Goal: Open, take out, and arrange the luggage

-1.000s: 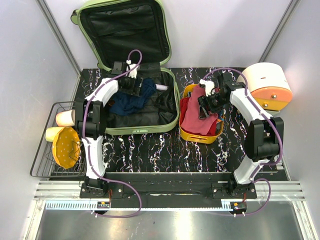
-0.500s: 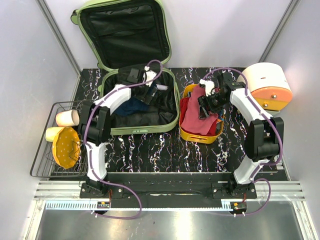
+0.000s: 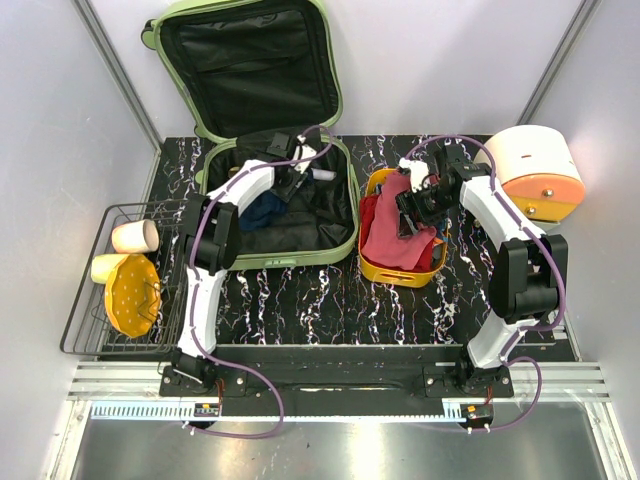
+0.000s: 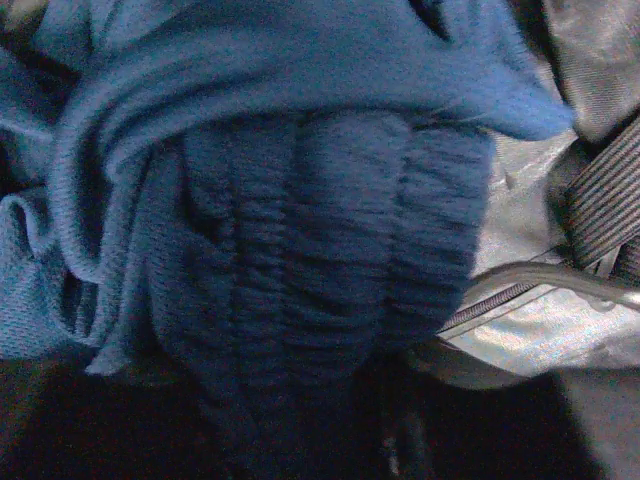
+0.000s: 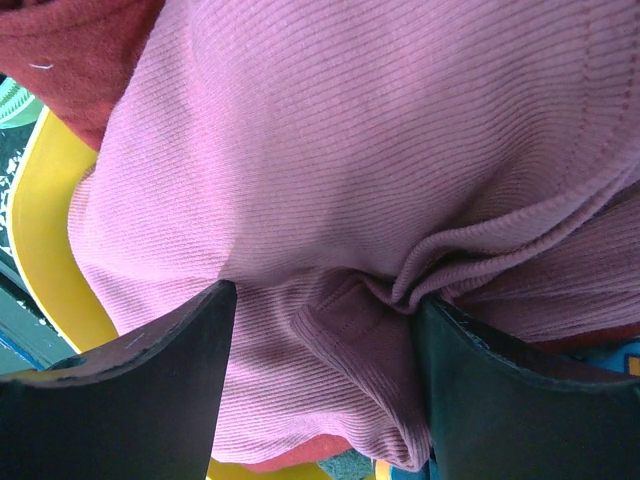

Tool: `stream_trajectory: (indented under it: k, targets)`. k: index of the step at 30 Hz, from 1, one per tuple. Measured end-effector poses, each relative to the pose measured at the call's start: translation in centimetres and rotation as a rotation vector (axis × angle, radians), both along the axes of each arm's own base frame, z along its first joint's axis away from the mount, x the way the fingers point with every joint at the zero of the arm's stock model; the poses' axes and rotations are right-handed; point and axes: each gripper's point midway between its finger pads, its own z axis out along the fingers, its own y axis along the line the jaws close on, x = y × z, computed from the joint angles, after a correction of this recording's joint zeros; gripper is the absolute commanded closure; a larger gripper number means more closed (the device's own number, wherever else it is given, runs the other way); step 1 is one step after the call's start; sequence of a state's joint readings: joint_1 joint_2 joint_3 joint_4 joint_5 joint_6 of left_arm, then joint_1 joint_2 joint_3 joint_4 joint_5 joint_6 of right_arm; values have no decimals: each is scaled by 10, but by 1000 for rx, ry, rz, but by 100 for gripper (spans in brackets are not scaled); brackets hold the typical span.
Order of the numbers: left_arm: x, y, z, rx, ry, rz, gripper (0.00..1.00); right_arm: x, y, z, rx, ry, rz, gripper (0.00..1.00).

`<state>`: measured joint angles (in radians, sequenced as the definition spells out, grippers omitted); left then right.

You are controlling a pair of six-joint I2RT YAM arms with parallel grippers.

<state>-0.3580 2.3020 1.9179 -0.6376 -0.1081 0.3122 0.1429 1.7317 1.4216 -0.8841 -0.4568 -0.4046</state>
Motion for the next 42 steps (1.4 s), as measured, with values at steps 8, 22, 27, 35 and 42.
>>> stream_trajectory:
  k: [8, 22, 27, 35, 42]
  targets:
    - [2, 10, 9, -162, 91, -42, 100, 2, 0, 3, 0, -8, 2, 23]
    - [-52, -21, 69, -347, 184, -172, 100, 9, 3, 16, 16, -42, 6, 19]
    - [-67, -30, 120, -417, 136, -227, 100, 10, 8, 31, 47, -88, 18, 7]
    - [-86, -45, 155, -436, 108, -322, 100, 12, 20, 91, 138, -366, 93, 0]
    - [-114, -74, 201, -442, 42, -456, 100, 4, 36, 148, 238, -649, 222, 0]
